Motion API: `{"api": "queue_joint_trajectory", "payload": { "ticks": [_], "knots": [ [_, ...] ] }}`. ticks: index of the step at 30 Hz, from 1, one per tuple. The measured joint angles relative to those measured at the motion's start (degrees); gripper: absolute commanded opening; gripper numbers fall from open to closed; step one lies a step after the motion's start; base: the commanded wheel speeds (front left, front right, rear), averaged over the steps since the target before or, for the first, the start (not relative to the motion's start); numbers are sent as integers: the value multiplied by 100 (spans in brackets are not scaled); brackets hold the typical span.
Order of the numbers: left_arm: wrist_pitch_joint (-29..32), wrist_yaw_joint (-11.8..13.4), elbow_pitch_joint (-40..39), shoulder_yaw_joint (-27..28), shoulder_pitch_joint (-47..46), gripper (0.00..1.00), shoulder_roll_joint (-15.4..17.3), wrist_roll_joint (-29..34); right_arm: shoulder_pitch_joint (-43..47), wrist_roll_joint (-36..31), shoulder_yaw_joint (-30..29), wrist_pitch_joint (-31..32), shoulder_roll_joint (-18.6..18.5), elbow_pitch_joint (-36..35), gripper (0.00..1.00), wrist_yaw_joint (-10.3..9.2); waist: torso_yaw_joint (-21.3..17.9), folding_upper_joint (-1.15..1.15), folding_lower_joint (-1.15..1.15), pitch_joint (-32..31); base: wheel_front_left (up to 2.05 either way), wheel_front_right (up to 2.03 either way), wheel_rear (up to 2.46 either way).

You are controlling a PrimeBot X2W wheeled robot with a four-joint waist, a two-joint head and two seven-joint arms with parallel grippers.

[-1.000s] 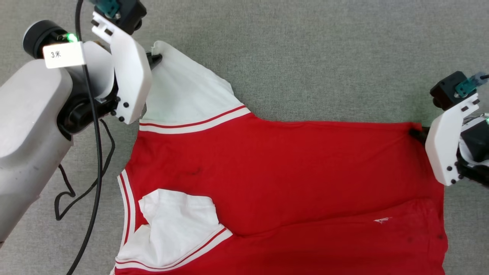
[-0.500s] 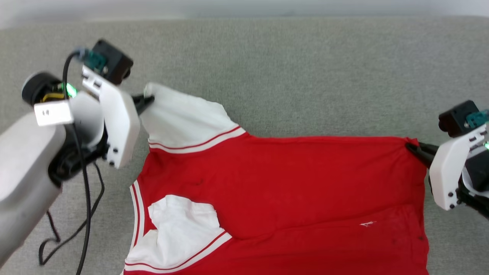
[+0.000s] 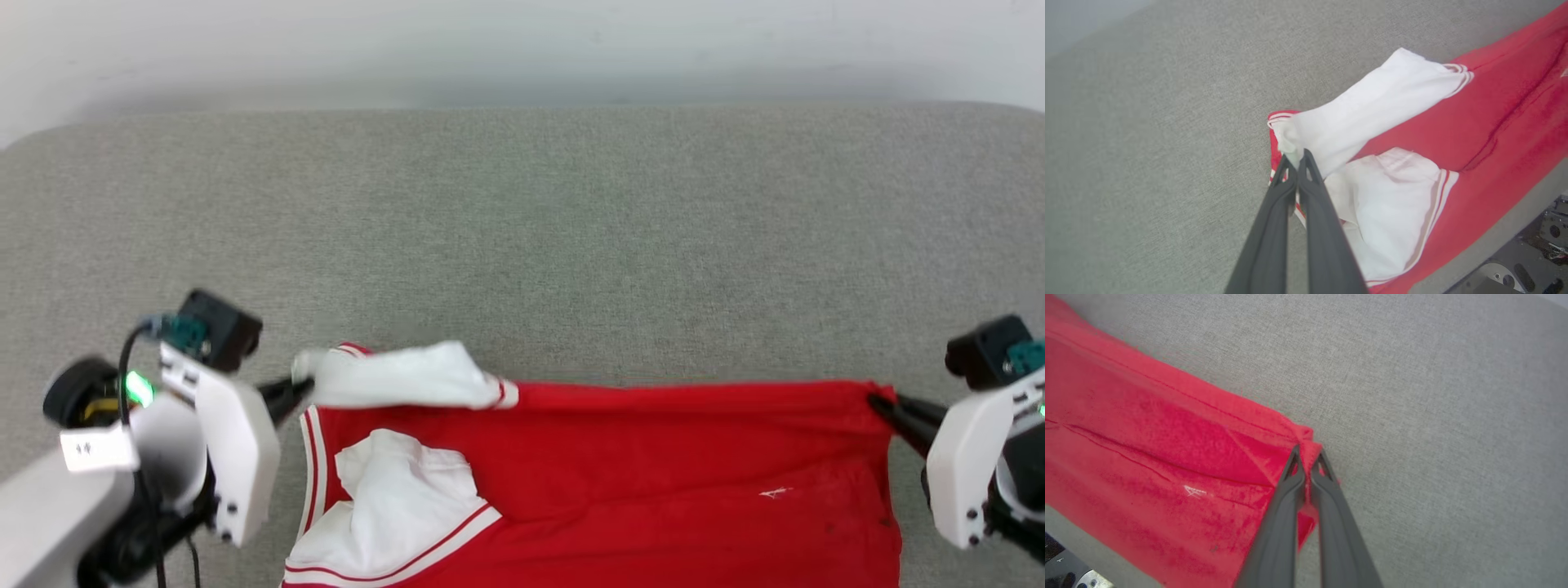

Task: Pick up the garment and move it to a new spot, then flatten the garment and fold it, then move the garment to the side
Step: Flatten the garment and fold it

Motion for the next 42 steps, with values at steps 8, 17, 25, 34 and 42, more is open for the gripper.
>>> {"api": "queue_joint_trajectory", "payload": {
  "ticks": [8,17,25,34,42],
  "knots": [
    [-430,590,-555,-111,1058,0,198,-267,879,-42,-416,129,186,-374,0,0,104,0,0,-176,0,0,0],
    [-791,751,-506,-322,1869,0,108,-535,1752,-67,-856,314,322,-645,0,-1,160,0,0,-167,0,0,0],
    [-921,516,145,-396,1989,0,-276,-781,1929,-111,-724,432,450,-291,0,0,147,0,0,11,0,0,0],
    [-1228,385,726,-393,1991,100,-639,-813,1836,-66,-539,0,606,116,100,0,184,0,0,-48,0,0,0],
    [-1852,628,546,-196,2100,100,-600,-590,2121,60,-939,-237,444,-450,100,-2,263,0,0,-280,0,0,0]
  ]
}}
